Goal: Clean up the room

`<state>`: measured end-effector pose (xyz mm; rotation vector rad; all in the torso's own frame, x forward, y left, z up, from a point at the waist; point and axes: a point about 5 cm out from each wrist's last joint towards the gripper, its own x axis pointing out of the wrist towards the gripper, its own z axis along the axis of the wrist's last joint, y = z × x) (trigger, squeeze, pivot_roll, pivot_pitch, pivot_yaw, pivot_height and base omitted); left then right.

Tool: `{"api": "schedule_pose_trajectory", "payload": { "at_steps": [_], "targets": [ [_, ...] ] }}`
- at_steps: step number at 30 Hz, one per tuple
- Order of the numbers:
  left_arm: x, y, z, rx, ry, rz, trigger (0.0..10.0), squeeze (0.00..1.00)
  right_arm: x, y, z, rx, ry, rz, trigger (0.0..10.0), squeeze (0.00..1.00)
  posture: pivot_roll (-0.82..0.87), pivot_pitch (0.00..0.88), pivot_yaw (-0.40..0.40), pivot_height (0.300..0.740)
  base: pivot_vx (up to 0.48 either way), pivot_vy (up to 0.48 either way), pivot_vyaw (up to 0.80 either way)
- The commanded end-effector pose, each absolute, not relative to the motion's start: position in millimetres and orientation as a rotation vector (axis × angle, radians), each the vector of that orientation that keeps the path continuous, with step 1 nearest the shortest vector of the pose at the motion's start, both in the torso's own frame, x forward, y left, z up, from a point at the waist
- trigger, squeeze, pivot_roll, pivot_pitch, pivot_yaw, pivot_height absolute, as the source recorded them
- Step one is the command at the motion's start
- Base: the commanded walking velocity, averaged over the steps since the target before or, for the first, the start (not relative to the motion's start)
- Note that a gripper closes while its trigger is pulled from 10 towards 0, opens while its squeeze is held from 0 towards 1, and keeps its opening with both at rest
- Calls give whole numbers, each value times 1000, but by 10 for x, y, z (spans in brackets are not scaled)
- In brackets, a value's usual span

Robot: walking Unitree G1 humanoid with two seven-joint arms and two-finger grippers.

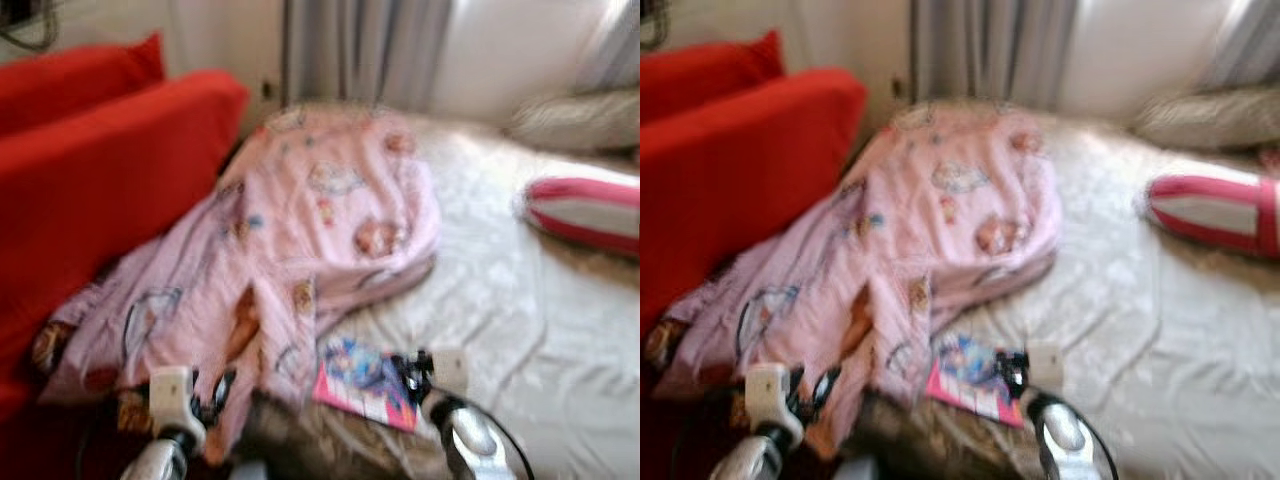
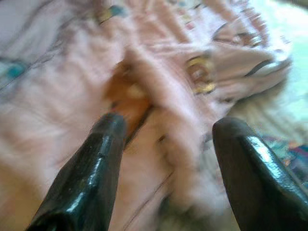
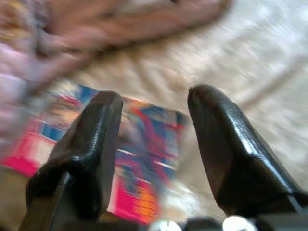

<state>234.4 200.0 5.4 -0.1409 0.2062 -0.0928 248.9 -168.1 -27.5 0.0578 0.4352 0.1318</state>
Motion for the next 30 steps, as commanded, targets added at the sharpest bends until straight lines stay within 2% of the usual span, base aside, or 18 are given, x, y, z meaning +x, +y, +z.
{"api": "schedule_pose_trajectory", "payload": {
  "at_steps": [1,15,19,30],
  "targets": [
    [2276,1969,-15,-153,246,-105,10000,0,2490,-1694,-279,87,438,112,10000,0,131,67,-50,651,0,0,0],
    [2264,1957,6,-155,241,-113,10000,0,2463,-1650,-310,68,455,125,10000,0,131,75,-45,651,0,0,0],
    [2279,1955,22,-156,234,-116,10000,0,2449,-1652,-322,64,460,124,10000,0,131,75,-45,627,0,0,0],
    [2255,1931,15,-160,242,-124,10000,0,2479,-1723,-302,51,456,88,10000,0,133,80,-42,627,0,0,0]
  ]
}}
